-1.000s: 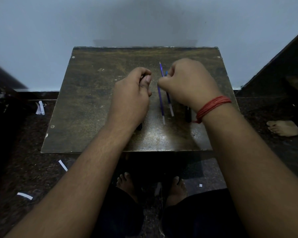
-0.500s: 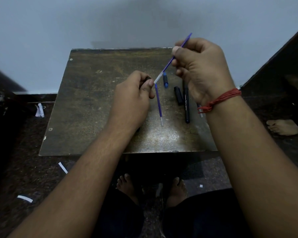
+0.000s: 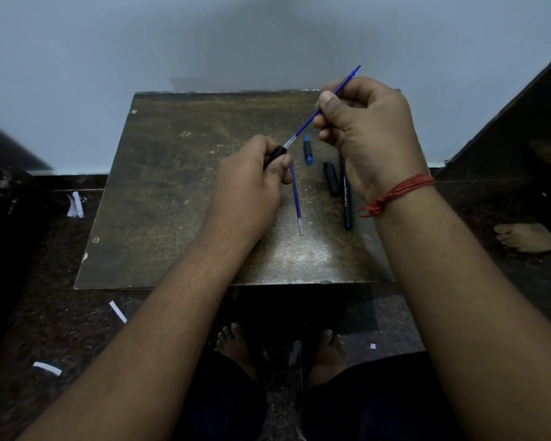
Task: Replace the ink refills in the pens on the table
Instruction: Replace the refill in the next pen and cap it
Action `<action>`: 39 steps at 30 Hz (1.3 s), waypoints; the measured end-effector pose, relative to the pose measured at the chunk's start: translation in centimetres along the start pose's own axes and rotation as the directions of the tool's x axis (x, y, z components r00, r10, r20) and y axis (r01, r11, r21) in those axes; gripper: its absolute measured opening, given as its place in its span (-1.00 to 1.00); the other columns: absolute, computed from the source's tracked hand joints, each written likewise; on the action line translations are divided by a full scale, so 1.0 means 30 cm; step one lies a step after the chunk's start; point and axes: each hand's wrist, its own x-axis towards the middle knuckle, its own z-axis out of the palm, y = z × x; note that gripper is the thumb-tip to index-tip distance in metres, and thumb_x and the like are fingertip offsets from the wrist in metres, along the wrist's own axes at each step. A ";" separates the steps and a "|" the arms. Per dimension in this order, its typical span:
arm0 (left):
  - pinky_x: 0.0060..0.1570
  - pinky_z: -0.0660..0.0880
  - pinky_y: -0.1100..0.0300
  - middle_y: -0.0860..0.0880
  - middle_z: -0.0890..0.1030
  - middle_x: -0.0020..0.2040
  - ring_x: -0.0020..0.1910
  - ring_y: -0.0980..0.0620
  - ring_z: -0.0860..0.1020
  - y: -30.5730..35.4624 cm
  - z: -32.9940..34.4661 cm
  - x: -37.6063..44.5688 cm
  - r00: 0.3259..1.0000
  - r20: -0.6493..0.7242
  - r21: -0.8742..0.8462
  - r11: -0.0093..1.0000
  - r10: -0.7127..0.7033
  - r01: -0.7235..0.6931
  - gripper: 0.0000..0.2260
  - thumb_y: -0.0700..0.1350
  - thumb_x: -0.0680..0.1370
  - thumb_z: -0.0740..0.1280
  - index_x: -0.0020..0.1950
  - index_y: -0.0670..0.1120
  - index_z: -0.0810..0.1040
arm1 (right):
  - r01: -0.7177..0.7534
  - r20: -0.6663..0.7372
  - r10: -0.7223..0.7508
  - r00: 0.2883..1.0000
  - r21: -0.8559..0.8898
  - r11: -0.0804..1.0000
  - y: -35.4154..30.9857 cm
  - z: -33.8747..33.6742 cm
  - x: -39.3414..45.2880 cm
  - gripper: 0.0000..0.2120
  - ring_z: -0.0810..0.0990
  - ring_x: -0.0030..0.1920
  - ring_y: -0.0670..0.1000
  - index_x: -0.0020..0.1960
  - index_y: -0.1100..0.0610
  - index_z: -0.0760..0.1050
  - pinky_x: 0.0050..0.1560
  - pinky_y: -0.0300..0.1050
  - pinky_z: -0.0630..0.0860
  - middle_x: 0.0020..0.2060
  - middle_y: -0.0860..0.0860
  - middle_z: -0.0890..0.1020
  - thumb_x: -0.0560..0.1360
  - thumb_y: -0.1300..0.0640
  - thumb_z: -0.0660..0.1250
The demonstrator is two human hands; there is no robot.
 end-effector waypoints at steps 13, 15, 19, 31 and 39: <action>-0.27 0.34 0.53 0.09 0.65 -0.23 -0.21 0.30 0.55 -0.008 0.008 0.004 0.999 -0.023 0.005 1.000 0.028 -0.027 -0.92 -0.12 0.62 0.31 0.02 -0.11 0.57 | -0.038 0.146 0.061 0.987 -0.152 0.988 0.028 0.035 -0.020 -0.88 0.58 -0.29 -0.06 -0.04 0.15 0.61 -0.34 -0.19 0.45 -0.20 0.14 0.64 0.49 0.33 0.41; -0.28 0.33 0.53 0.08 0.65 -0.23 -0.27 0.36 0.53 -0.008 0.006 0.005 0.999 -0.030 -0.001 1.000 0.029 -0.029 -0.92 -0.13 0.62 0.31 0.01 -0.11 0.56 | -0.051 0.179 0.078 0.981 -0.154 0.987 0.034 0.047 -0.026 -0.87 0.56 -0.30 -0.08 -0.07 0.14 0.60 -0.35 -0.24 0.43 -0.21 0.15 0.64 0.48 0.34 0.42; -0.28 0.33 0.54 0.10 0.64 -0.23 -0.26 0.40 0.53 -0.007 0.003 0.001 0.999 -0.036 -0.012 1.000 0.025 -0.025 -0.94 -0.14 0.63 0.30 0.03 -0.07 0.56 | -0.077 0.219 0.115 0.969 -0.173 0.982 0.039 0.055 -0.035 -0.88 0.59 -0.24 -0.06 -0.06 0.14 0.62 -0.32 -0.27 0.43 -0.20 0.12 0.66 0.47 0.33 0.44; -0.25 0.42 0.37 0.10 0.63 -0.26 -0.16 0.11 0.57 0.012 -0.003 -0.008 0.999 -0.040 -0.040 0.999 0.005 -0.007 -0.94 -0.14 0.64 0.28 -0.01 -0.01 0.52 | 0.071 0.058 -0.043 0.997 -0.643 0.762 -0.014 -0.057 0.004 -0.86 0.55 -0.15 -0.19 -0.03 0.05 0.60 -0.17 -0.31 0.41 -0.18 -0.15 0.61 0.58 -0.01 0.35; -0.25 0.38 0.43 0.10 0.63 -0.26 -0.16 0.16 0.57 -0.006 0.000 0.001 0.998 -0.055 -0.014 1.000 0.001 -0.002 -0.92 -0.14 0.63 0.29 0.01 -0.10 0.57 | 0.140 0.153 0.036 0.988 -0.961 0.236 -0.002 -0.074 0.006 -0.80 0.57 0.03 0.09 -0.07 0.07 0.58 -0.05 -0.12 0.39 -0.13 0.00 0.58 0.56 -0.06 0.34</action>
